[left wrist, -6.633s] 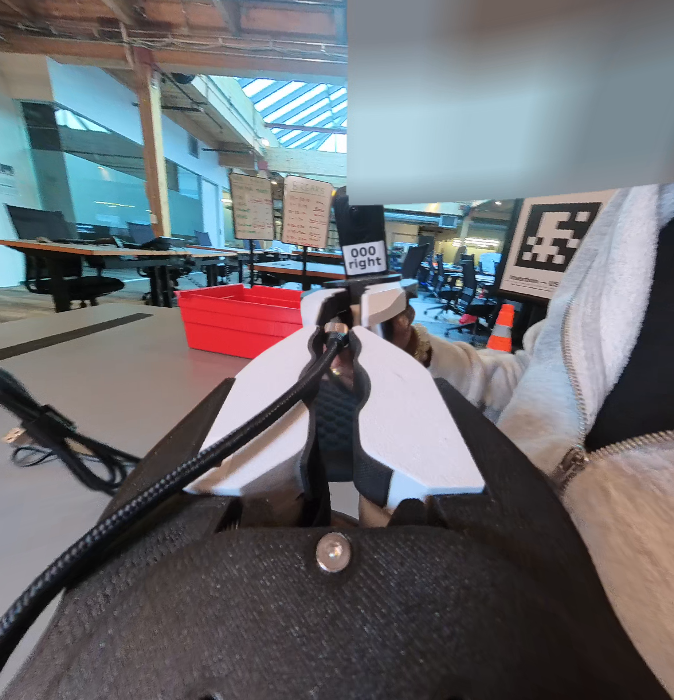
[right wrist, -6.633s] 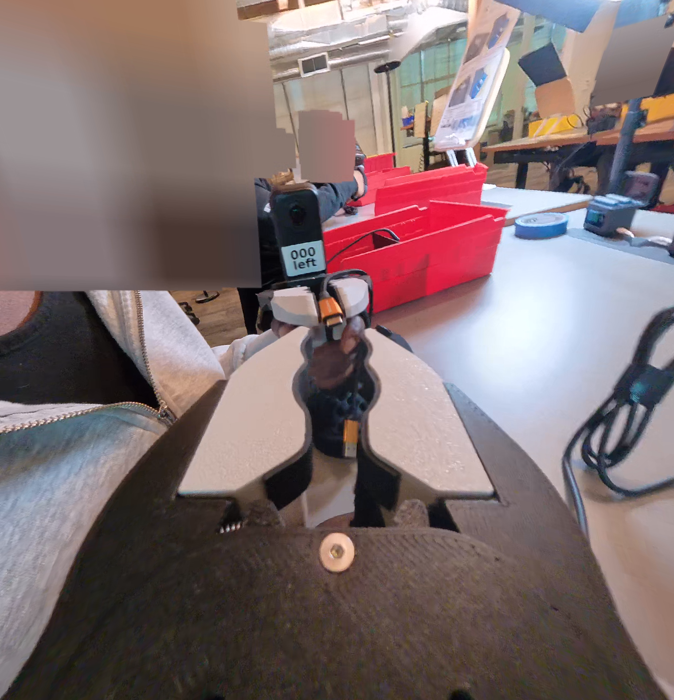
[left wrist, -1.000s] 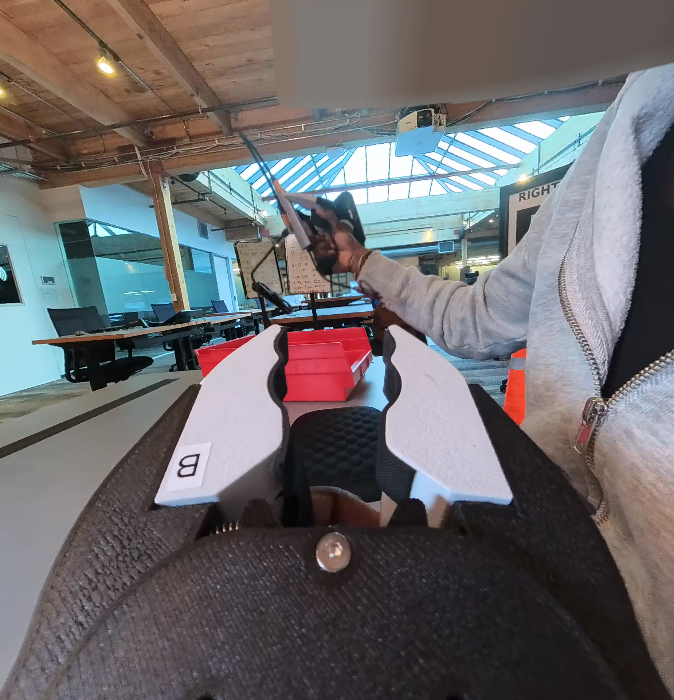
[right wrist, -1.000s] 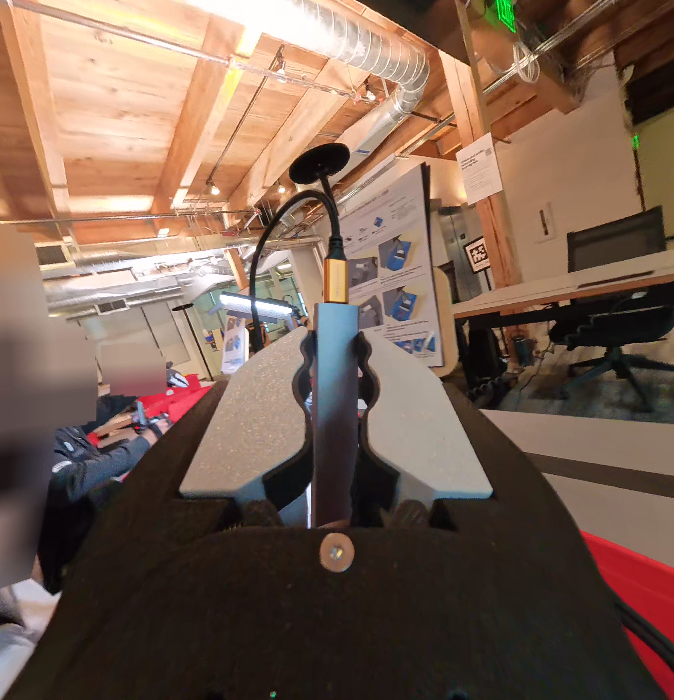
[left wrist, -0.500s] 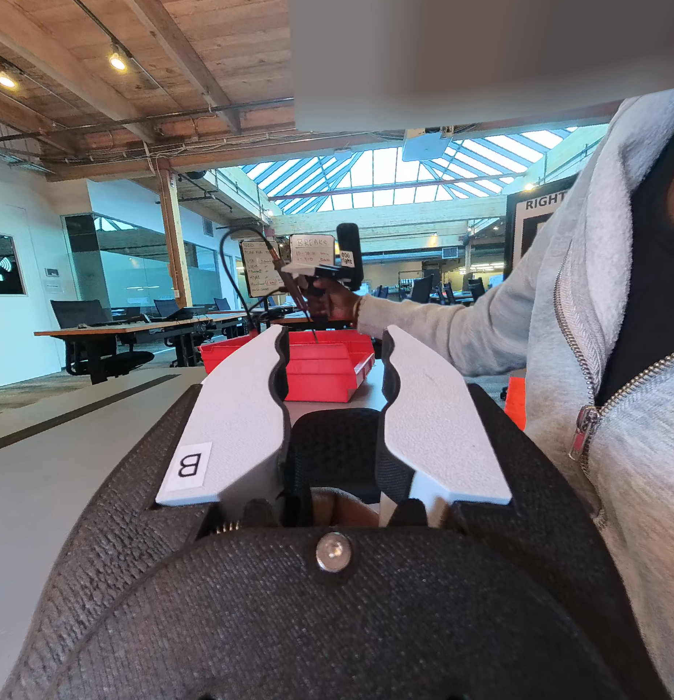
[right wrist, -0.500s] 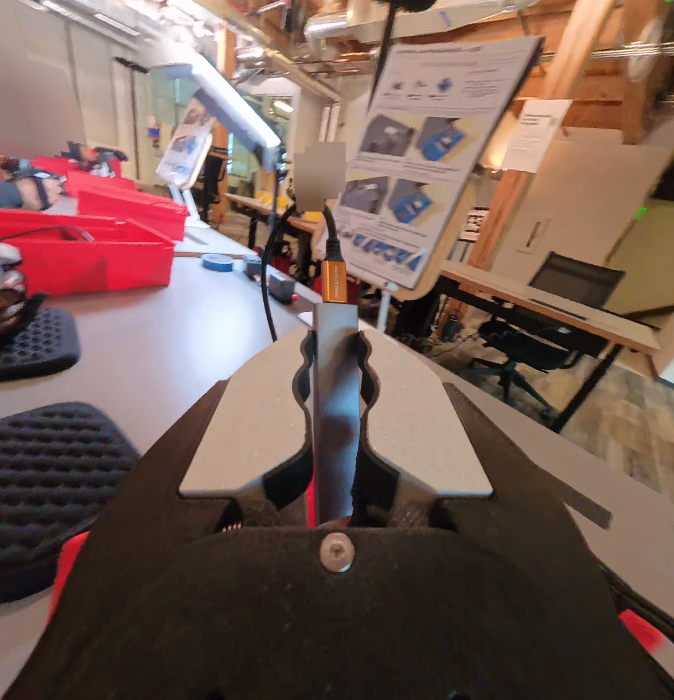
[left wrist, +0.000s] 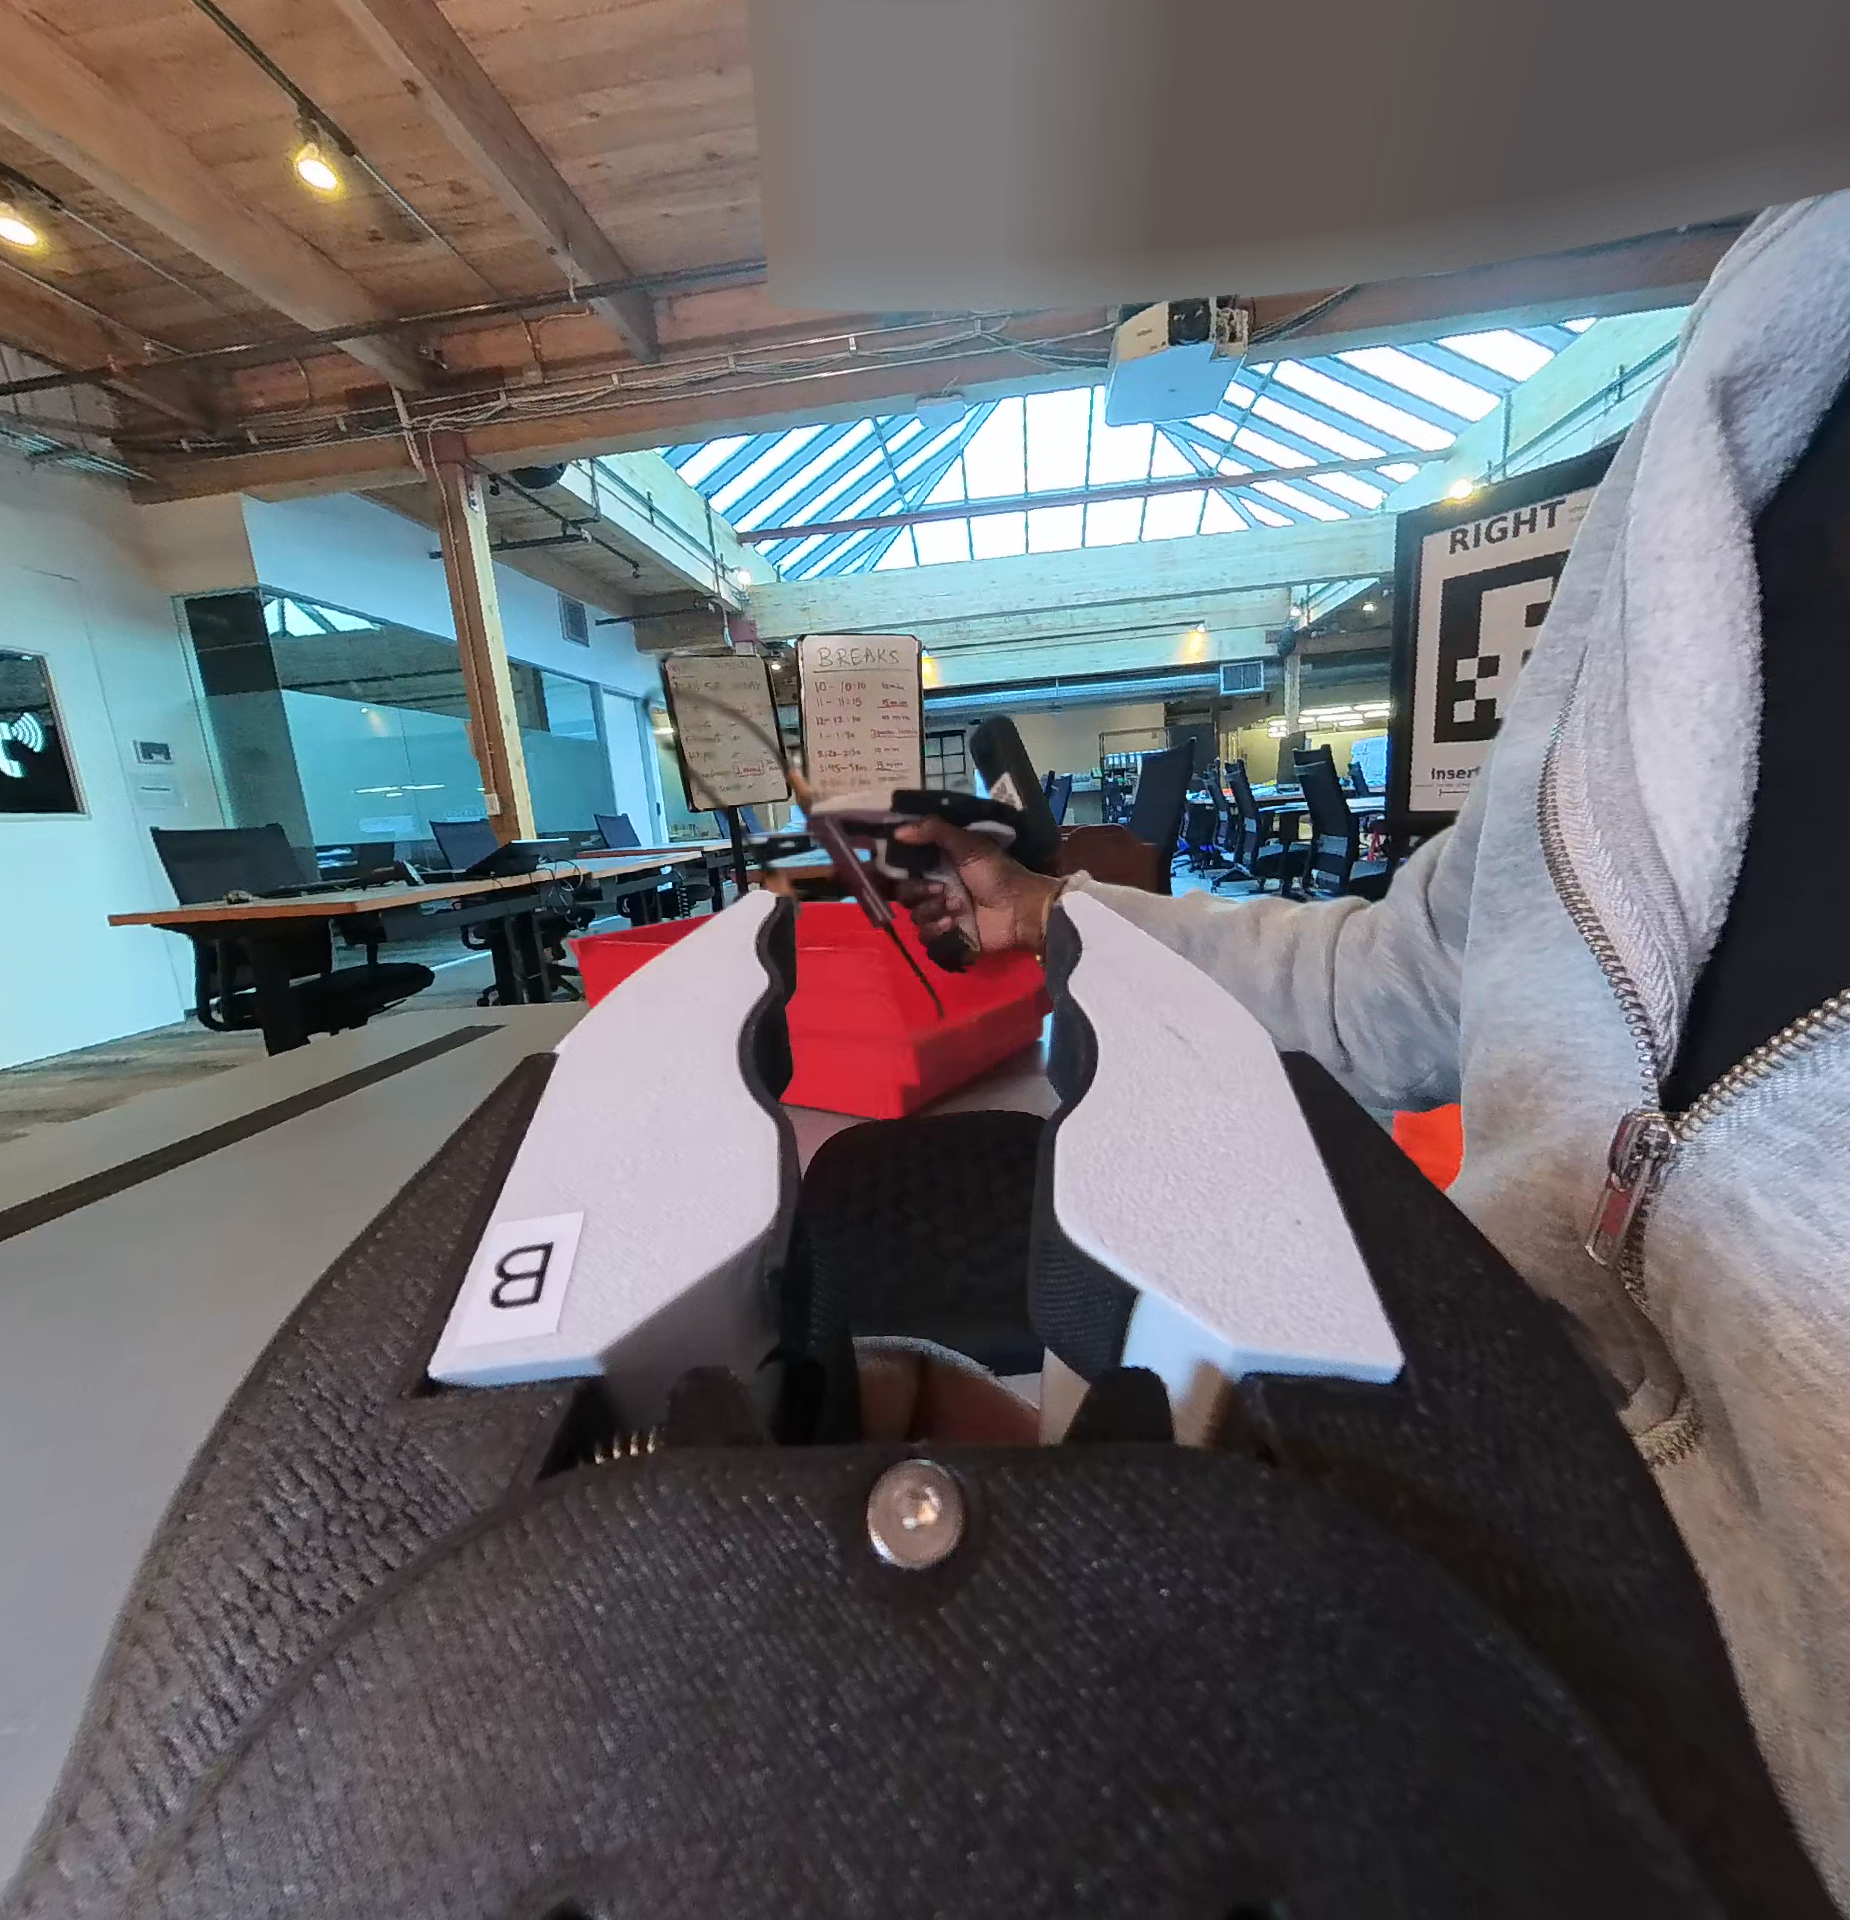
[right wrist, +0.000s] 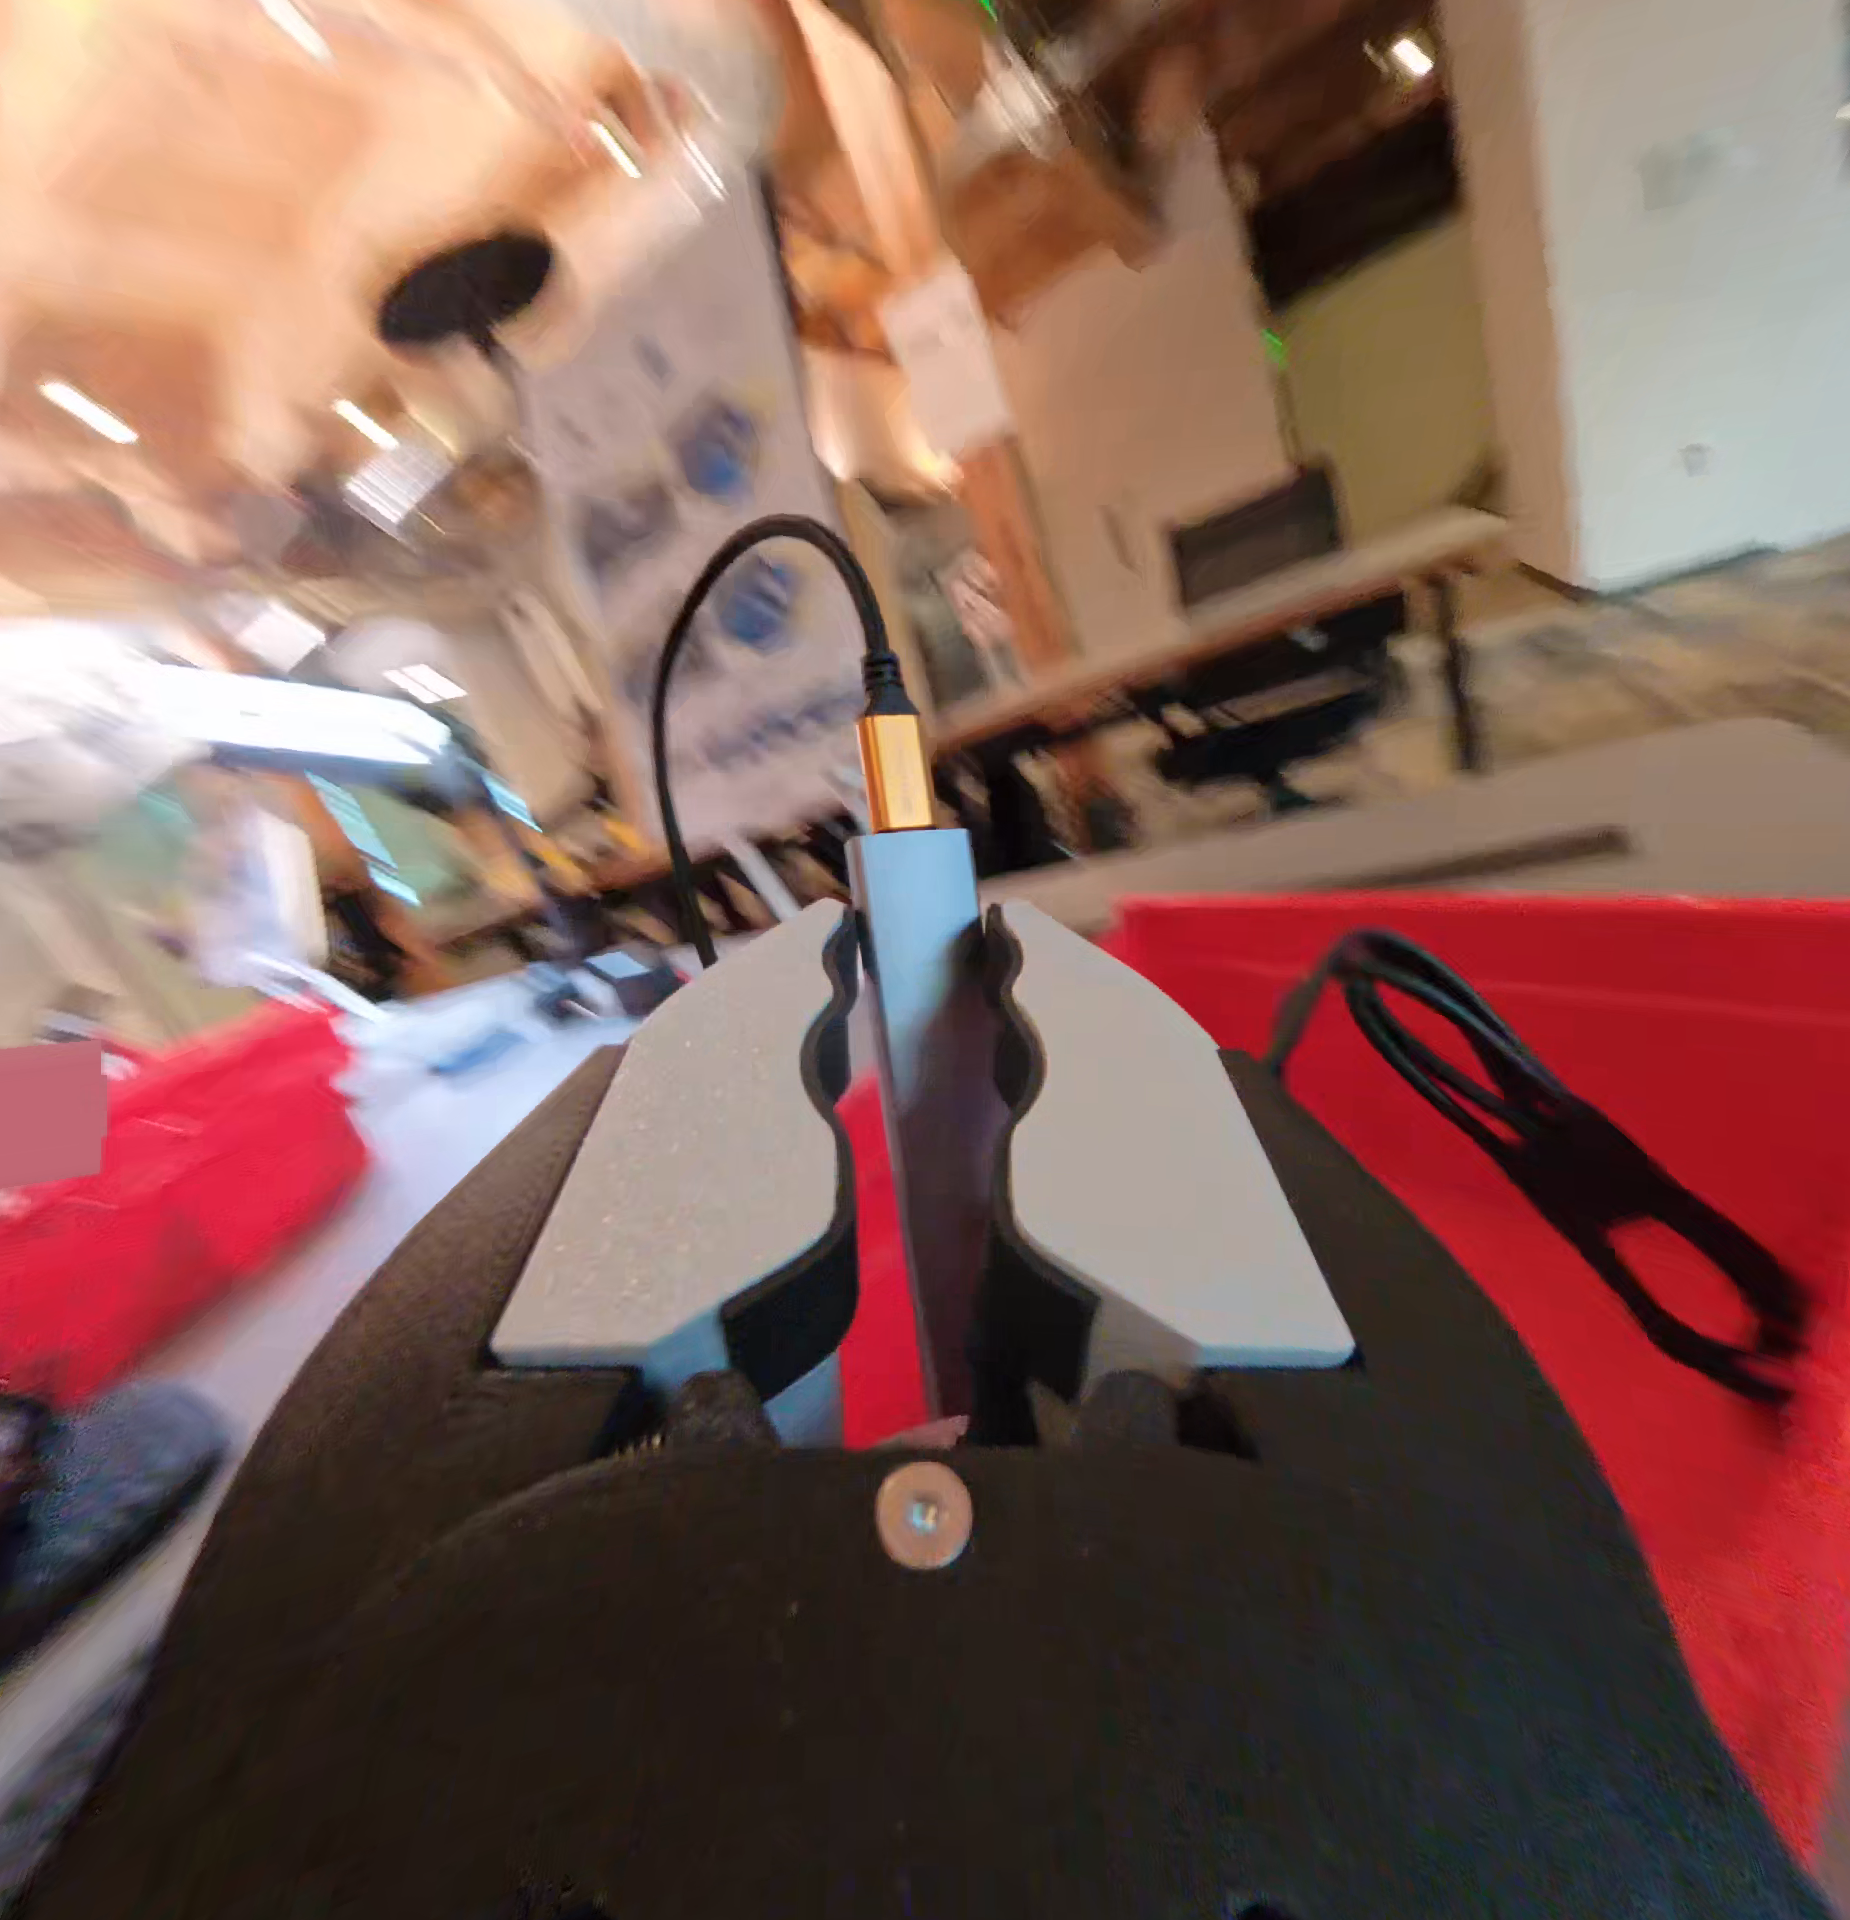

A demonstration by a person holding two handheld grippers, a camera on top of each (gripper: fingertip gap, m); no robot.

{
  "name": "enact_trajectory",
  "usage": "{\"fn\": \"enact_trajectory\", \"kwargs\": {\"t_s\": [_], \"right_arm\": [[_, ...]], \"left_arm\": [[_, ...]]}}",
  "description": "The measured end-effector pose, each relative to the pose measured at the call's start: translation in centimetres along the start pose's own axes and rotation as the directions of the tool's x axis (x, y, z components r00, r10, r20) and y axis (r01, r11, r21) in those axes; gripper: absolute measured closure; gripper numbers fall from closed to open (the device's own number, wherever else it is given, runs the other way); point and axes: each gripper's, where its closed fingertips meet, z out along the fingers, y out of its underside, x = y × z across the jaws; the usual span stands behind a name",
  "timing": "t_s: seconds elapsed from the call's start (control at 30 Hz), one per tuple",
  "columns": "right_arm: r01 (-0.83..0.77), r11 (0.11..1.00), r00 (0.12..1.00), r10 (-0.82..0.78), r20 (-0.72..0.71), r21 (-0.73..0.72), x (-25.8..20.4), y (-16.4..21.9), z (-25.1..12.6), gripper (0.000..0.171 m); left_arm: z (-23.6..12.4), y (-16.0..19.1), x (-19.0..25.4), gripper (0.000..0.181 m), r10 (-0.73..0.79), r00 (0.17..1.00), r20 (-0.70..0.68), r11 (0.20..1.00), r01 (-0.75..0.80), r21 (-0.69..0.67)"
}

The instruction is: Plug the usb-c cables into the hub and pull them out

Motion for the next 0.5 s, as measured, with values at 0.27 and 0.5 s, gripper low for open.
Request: {"fn": "enact_trajectory", "kwargs": {"t_s": [0.27, 0.5], "right_arm": [[0.137, 0.867, 0.797, -0.384, -0.466, -0.480, 5.7, 6.7, -0.9, 0.146], [-0.006, 0.575, 0.684, -0.594, -0.423, -0.818, 10.0, 13.0, -1.0, 0.145]], "left_arm": [[0.0, 0.0, -0.1, 0.134, -0.002, 1.000, 0.002, 1.000, 0.002, -0.002], [0.0, 0.1, 0.2, 0.134, 0.014, 1.000, -0.002, 1.000, -0.014, -0.006]]}}
